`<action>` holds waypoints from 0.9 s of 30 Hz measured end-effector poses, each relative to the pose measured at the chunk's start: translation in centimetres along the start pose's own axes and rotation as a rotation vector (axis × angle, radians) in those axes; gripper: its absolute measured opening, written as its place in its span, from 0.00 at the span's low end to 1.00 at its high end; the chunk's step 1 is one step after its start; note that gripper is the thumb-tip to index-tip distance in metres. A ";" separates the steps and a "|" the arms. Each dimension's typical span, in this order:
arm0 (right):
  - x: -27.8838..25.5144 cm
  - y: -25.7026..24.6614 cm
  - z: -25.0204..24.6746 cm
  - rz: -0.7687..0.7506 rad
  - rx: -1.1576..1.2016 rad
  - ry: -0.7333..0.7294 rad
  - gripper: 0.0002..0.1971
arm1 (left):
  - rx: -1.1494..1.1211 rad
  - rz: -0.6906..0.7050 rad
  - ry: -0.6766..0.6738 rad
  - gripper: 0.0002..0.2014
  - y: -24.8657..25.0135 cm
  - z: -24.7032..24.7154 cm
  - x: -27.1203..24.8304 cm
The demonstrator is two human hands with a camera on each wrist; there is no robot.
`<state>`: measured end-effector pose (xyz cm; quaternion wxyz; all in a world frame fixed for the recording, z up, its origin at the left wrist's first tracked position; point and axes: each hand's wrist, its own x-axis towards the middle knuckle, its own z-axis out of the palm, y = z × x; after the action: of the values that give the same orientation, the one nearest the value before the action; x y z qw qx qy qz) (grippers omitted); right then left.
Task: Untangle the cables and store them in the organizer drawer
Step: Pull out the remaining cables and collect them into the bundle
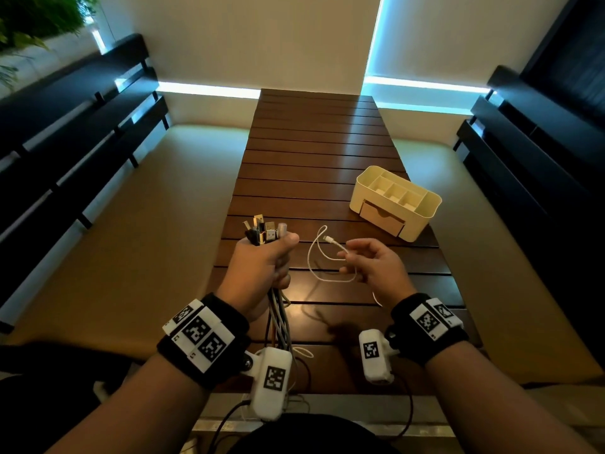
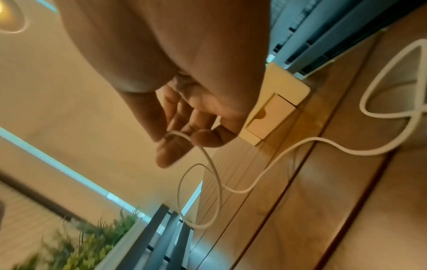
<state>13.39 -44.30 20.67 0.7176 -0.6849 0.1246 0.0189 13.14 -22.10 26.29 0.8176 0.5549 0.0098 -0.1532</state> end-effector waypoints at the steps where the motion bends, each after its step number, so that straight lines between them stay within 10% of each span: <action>1: 0.1 0.0 0.1 -0.007 -0.167 -0.066 0.11 | -0.004 0.001 0.002 0.09 0.0 0.0 0.0; 4: 0.9 2.0 -0.4 -0.023 -0.681 -0.195 0.17 | -0.008 0.001 0.000 0.10 0.1 -0.1 0.0; 10: 2.3 6.7 -5.5 0.005 -0.932 0.161 0.08 | -0.004 0.027 0.028 0.11 0.5 -0.8 -0.4; 15: 2.1 8.7 -9.8 0.086 -1.006 0.290 0.11 | 0.006 0.023 0.037 0.10 0.4 -1.0 -0.3; 27: 0.0 8.8 -11.7 0.232 -0.864 0.023 0.12 | 0.016 0.004 0.015 0.08 -0.5 0.9 0.4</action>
<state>9.87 -55.37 11.73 0.3571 -0.9036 0.1894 0.1418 13.27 -23.13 26.12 0.8133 0.5627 0.0137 -0.1476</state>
